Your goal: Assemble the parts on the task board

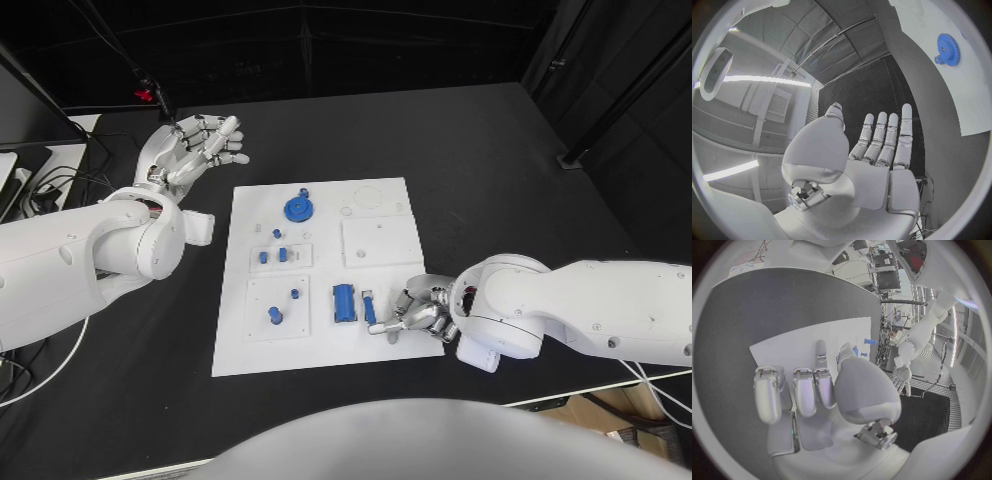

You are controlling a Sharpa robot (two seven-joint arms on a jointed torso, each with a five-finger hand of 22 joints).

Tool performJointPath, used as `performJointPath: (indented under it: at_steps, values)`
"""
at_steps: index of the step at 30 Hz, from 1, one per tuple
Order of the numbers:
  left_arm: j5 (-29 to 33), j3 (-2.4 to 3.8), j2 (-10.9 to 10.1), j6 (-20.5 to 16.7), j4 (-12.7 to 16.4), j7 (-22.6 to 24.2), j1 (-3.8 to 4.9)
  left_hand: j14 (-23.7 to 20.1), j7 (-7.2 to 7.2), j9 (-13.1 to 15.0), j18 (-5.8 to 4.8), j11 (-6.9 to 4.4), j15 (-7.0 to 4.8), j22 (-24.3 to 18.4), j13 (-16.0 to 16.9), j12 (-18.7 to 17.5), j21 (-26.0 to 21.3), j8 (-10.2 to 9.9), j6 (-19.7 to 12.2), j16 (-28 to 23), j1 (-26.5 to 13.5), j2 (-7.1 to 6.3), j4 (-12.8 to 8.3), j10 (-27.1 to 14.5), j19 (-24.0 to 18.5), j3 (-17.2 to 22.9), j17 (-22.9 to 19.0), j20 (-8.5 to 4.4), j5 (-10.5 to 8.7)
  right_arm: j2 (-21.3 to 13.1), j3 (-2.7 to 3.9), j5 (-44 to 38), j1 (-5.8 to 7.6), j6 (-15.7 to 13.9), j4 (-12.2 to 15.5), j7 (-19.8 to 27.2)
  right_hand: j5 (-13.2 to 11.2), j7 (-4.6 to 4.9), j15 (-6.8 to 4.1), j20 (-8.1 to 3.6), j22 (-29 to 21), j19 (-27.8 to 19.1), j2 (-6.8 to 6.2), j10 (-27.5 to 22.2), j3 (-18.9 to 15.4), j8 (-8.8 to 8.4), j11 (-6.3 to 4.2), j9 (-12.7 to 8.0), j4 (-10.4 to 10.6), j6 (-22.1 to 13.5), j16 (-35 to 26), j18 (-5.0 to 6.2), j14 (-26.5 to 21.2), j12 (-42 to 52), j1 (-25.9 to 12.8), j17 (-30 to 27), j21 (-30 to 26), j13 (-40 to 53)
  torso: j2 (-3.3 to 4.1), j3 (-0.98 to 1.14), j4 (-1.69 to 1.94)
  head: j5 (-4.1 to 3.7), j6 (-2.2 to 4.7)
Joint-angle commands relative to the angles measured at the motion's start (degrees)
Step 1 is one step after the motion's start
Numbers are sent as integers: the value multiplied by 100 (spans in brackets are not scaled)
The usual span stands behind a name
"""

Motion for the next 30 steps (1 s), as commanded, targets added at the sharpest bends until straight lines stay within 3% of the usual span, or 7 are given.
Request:
performJointPath:
  at_steps: [1, 4, 12, 21, 24, 30]
  values:
    - [2, 3, 3, 56, 0, 19, 8, -9, 626, -5, 3, 2, -38, 5, -5, 36, 20, 33, -54, 33, -1, 64, -6, -36, 13, -33, -8, 1, 29, 0, -1, -26, 5, -159, -12, 80, -24, -37, -43, -28, 1509, 595, 105, 607, -62, 48, -45, 21, 5, -13, 14, -42, 595, 24, -38, 1510, 19, 1507, 0, -2, 1, -10, 1]
    - [2, 3, 3, 56, 0, 19, 8, -9, 626, -5, 3, 2, -38, 5, -5, 36, 20, 33, -54, 33, -1, 64, -6, -36, 13, -33, -8, 1, 29, 5, -1, -26, 5, -197, -22, 93, -23, -45, -47, -32, 1509, 595, 200, 607, -85, 59, -51, 42, 7, -5, 14, -42, 595, 24, -71, 1510, 19, 1507, 0, 0, 1, -1, 1]
    - [2, 3, 2, 57, 3, 20, 8, -9, 626, -5, 3, 2, -38, 5, -5, 36, 20, 33, -54, 33, -1, 64, -6, -36, 13, -33, -8, 1, 29, 31, -1, -15, 5, -245, -53, 106, -19, -54, -51, -36, 1509, 595, 293, 607, -108, 64, -59, 64, 2, 3, 14, -42, 595, 24, -72, 1510, 19, 1507, -2, -3, 0, -2, 1]
    - [2, 3, 1, 55, 5, 19, 8, -9, 626, -5, 3, 2, -38, 5, -5, 36, 20, 33, -54, 33, -1, 64, -6, -36, 13, -33, -8, 1, 29, 67, -1, 11, 5, -283, -90, 110, 14, -65, -57, -41, 1509, 595, 539, 607, -89, 47, -70, 112, -18, -4, 14, -42, 595, 24, 112, 1510, 19, 1507, 1, -2, 0, 2, 1]
    - [2, 3, 0, 57, 6, 19, 8, -9, 626, -5, 3, 2, -38, 5, -5, 36, 20, 33, -54, 33, -1, 64, -6, -36, 13, -33, -8, 1, 29, 75, -1, 20, 5, -297, -93, 114, 19, -65, -57, -41, 1509, 595, 553, 607, -90, 45, -69, 115, -17, -4, 14, -42, 595, 24, 123, 1510, 19, 1507, 3, -1, 0, 1, 1]
    - [2, 3, 0, 55, 5, 19, 8, -9, 626, -5, 3, 2, -38, 5, -5, 36, 20, 33, -54, 33, -1, 64, -6, -36, 13, -33, -8, 1, 29, 107, -1, 38, 5, -335, -129, 127, 189, -71, -58, -42, 1509, 595, 744, 607, -106, 12, -73, 154, -11, 7, 14, -42, 595, 24, 232, 1510, 19, 1507, 2, -2, -2, -4, 1]
